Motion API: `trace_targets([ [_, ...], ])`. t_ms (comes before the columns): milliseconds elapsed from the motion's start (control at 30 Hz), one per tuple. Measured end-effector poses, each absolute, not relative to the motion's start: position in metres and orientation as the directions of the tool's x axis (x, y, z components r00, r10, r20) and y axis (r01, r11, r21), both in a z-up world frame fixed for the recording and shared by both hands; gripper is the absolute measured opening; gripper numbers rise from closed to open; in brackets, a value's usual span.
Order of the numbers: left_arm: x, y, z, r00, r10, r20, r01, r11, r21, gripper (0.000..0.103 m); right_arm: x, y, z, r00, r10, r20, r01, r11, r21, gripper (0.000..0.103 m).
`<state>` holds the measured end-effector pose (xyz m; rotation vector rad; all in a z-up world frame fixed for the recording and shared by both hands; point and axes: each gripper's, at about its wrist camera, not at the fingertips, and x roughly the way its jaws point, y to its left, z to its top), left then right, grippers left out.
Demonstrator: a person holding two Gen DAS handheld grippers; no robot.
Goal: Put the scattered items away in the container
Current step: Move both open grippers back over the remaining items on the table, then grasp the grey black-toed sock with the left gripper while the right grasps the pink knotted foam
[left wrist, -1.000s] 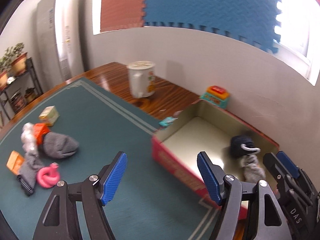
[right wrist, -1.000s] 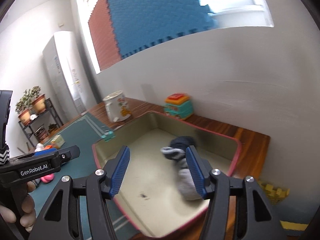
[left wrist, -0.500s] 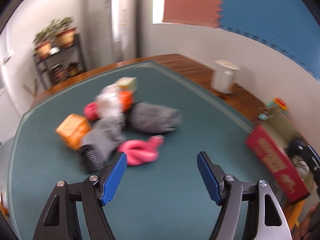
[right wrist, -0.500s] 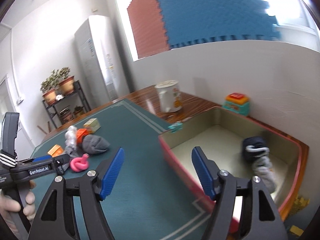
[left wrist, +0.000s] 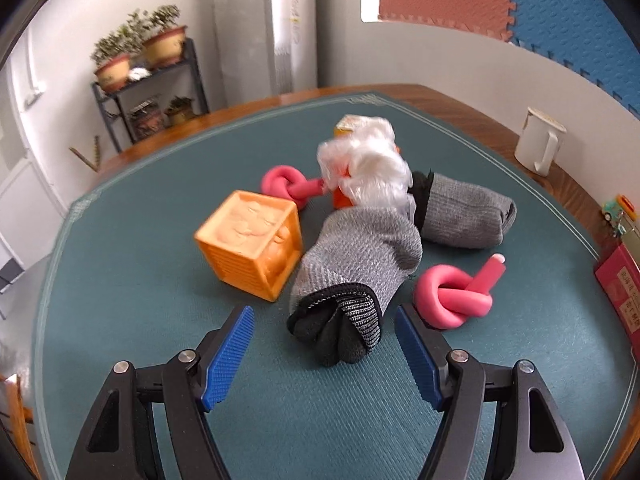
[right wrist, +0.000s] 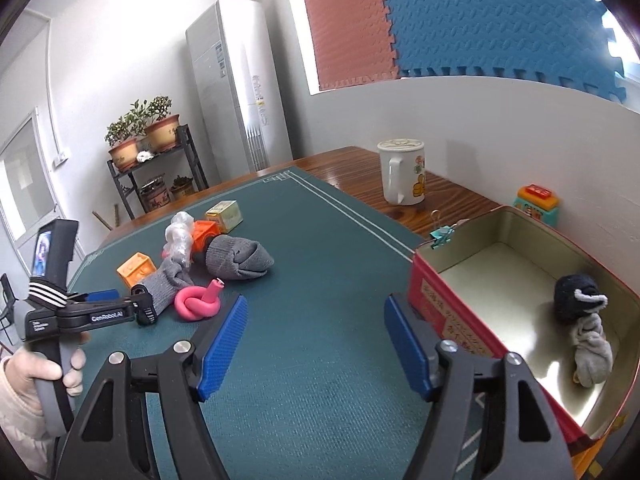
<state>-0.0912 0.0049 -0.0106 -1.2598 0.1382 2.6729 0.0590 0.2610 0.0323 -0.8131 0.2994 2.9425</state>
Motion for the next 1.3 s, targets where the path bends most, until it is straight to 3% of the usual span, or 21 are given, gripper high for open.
trace_targets([
  [367, -0.116, 0.014, -0.030, -0.625, 0.146, -0.767, -0.239, -0.971, 0.009, 0.073, 0.031, 0.246, 0.025, -0.820, -0.055, -0.569, -0.060, -0.982, 0.181, 0.075],
  [467, -0.116, 0.012, -0.032, -0.604, 0.187, -0.774, -0.258, -0.966, -0.032, 0.046, 0.012, 0.234, 0.020, -0.787, -0.123, -0.605, -0.003, -0.979, 0.203, 0.075],
  [533, -0.114, 0.008, -0.028, -0.609, 0.200, -0.768, -0.254, -0.966, -0.051, 0.038, -0.001, 0.224, 0.016, -0.761, -0.158, -0.630, 0.037, -0.979, 0.201, 0.075],
  [900, -0.093, -0.007, 0.014, -0.644, 0.263, -0.718, -0.268, -0.957, -0.110, 0.036, -0.078, 0.178, -0.018, -0.639, -0.230, -0.734, 0.134, -0.973, 0.188, 0.074],
  [1000, -0.088, -0.009, 0.023, -0.650, 0.281, -0.706, -0.276, -0.953, -0.126, 0.036, -0.089, 0.178, -0.025, -0.625, -0.238, -0.744, 0.121, -0.970, 0.209, 0.056],
  [1200, -0.089, -0.010, 0.025, -0.642, 0.287, -0.710, -0.274, -0.952, -0.138, 0.036, -0.102, 0.176, -0.029, -0.624, -0.261, -0.736, 0.125, -0.964, 0.236, 0.046],
  [1300, -0.089, -0.008, 0.023, -0.634, 0.290, -0.717, -0.277, -0.951, -0.139, 0.036, -0.108, 0.175, -0.033, -0.614, -0.294, -0.732, 0.136, -0.954, 0.269, 0.030],
])
